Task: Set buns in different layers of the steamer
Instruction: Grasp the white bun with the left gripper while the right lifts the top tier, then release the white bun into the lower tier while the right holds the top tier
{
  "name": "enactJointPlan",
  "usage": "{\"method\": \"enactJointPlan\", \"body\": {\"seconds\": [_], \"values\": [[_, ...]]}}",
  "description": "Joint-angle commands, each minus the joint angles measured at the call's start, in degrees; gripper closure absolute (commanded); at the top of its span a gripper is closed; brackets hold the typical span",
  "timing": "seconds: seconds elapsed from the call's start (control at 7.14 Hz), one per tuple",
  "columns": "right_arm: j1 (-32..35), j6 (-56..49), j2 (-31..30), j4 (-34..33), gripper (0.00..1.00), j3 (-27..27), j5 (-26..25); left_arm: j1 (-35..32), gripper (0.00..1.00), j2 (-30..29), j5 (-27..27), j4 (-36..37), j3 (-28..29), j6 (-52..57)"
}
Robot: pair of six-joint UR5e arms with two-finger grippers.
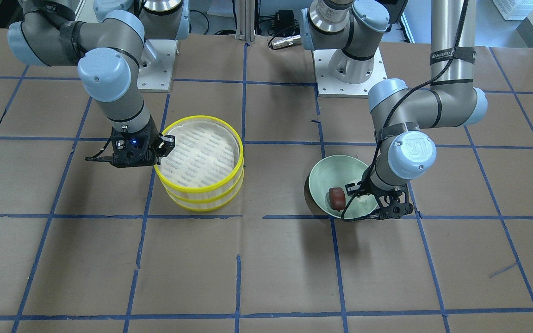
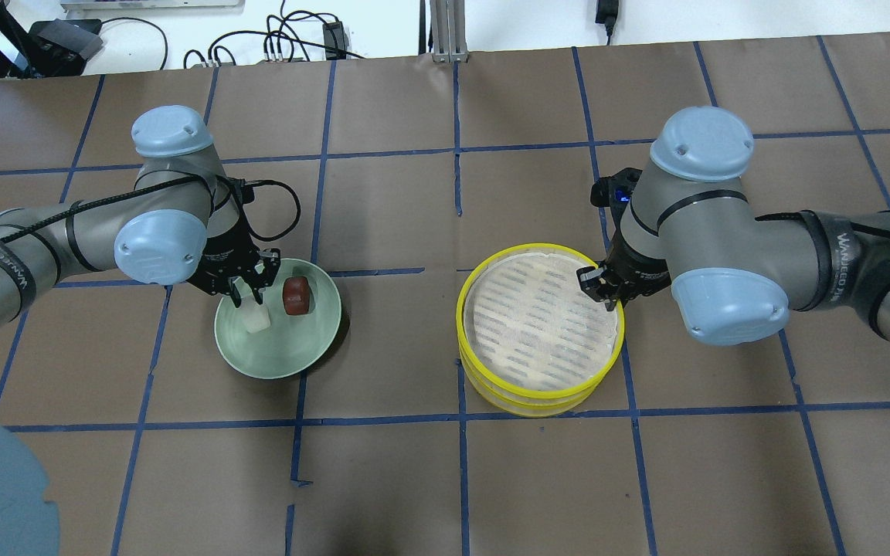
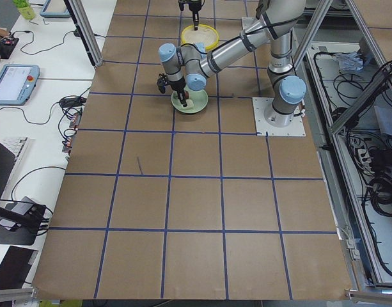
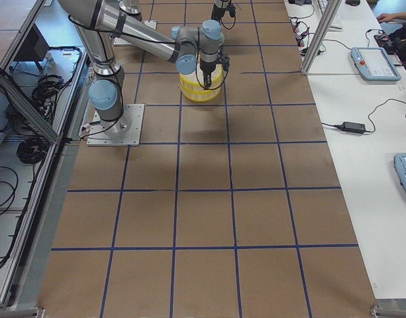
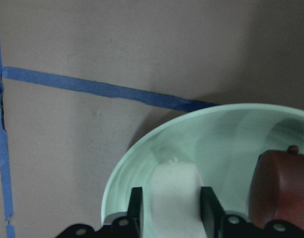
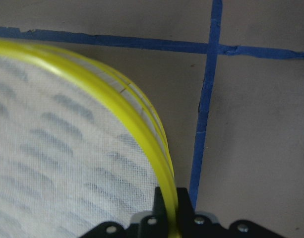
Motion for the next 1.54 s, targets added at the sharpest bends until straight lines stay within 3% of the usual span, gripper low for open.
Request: {"method": "enactJointPlan", "body": {"seconds": [0.0, 0.28, 0.56, 0.84, 1.12, 1.4], "values": [[0.01, 0.01, -1.21, 0.06, 0.95, 0.07, 0.06, 0.0, 0.98, -0.01, -0.86, 0.53, 0.83, -0.87], [-0.42, -1.13, -3.49, 4.17, 0.94, -1.67, 0.07, -0.09, 0.98, 2.52, -0.15, -1.63, 6.6, -0.61], [-7.05, -3.4, -3.59, 8.38, 0.95, -6.16, -2.13, -1.83, 0.97, 8.83, -1.02, -14.34, 12.07, -2.44], [-18.83, -13.91, -3.59, 9.47, 0.96, -6.35, -2.39, -13.98, 0.97, 10.71, -1.64, -13.89, 12.44, -21.86], [-24.66, -18.86, -3.59, 9.38, 0.97, -6.44, -6.15, -25.18, 0.97, 6.87, -12.14, -0.69, 12.18, -42.7], [-25.39, -18.97, -3.59, 9.47, 0.98, -6.52, -8.37, -33.19, 0.97, -2.07, -14.57, 15.38, 12.26, -51.81]]}}
